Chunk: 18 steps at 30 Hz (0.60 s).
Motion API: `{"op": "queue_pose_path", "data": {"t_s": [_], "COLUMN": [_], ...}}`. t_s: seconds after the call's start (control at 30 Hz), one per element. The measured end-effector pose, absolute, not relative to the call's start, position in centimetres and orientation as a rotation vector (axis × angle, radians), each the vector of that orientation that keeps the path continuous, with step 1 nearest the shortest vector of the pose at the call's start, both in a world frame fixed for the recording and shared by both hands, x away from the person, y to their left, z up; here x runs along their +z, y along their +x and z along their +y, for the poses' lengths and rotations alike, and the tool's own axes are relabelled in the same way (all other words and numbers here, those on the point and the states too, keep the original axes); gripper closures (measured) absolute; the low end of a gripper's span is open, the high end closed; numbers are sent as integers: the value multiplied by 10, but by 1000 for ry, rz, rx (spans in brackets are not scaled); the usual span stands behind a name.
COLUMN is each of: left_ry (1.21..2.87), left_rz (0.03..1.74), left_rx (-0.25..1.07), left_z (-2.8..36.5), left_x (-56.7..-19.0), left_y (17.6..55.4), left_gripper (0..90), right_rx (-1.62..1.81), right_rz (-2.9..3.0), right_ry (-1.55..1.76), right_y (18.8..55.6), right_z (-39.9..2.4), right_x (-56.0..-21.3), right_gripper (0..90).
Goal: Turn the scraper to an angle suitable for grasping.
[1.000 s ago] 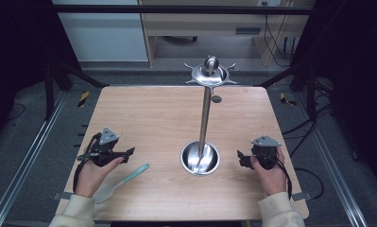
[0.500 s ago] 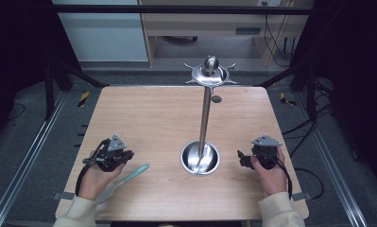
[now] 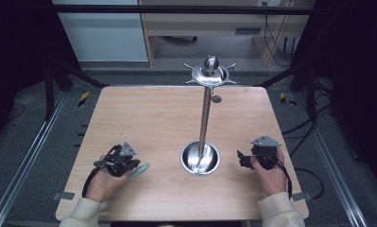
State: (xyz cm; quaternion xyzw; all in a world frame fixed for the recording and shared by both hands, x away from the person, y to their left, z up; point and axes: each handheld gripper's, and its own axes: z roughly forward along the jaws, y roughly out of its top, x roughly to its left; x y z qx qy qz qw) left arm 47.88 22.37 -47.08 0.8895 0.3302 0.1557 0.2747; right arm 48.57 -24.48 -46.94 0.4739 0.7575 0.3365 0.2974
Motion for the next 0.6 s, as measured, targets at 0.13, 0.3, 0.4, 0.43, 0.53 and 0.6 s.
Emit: {"op": "queue_pose_path", "data": {"t_s": [0.13, 0.3, 0.4, 0.43, 0.53, 0.6], "left_ry": [2414, 2411, 2422, 2430, 2439, 2459], "left_rz": [869, 896, 894, 889, 872, 840], "left_rx": [446, 461, 451, 443, 400, 381], "left_z": [216, 218, 216, 216, 214, 211], "left_x": [-473, -473, -475, -475, -475, -473], "left_y": [477, 480, 481, 481, 478, 474], "left_gripper": [900, 900, 900, 900, 900, 900], "right_rx": [890, 890, 889, 889, 894, 890], "right_rz": [2017, 2017, 2018, 2018, 2015, 2012], "right_ry": [1262, 1263, 1263, 1263, 1260, 1271], "right_y": [486, 486, 486, 486, 486, 486], "right_z": [-244, -244, -244, -244, -245, -245], "right_x": [-469, -470, -470, -470, -470, -469], "right_gripper": [108, 108, 108, 108, 108, 108]}}
